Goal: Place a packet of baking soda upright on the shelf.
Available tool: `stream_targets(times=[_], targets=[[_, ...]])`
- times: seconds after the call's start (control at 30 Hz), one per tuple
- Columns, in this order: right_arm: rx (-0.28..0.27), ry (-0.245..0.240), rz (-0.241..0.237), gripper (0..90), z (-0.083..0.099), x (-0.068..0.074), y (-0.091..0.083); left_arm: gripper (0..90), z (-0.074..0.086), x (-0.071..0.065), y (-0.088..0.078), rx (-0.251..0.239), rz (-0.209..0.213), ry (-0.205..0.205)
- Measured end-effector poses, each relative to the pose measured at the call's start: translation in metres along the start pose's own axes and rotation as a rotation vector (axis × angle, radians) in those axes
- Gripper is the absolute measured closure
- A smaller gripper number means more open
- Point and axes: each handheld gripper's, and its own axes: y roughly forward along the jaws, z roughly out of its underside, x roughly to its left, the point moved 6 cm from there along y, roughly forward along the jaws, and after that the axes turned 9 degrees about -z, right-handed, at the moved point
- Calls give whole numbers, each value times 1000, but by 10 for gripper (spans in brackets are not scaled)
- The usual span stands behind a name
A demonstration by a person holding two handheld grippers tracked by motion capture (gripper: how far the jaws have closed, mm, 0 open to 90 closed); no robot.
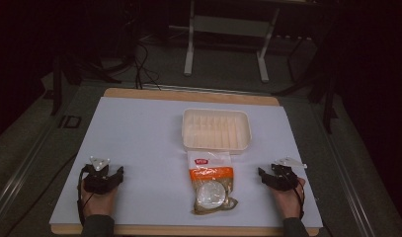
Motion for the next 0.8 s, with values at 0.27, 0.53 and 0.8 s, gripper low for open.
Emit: stream_targets(times=[0.27,0.53,0.8], targets=[[-32,-11,-24,485,-6,5,-8,528,-5,3,-5,-69,41,29],[-17,-21,-70,513,-10,13,-10,543,-6,2,-6,-108,72,44],[0,-46,-147,514,-23,25,-10,546,-5,1,-4,-115,85,48]])
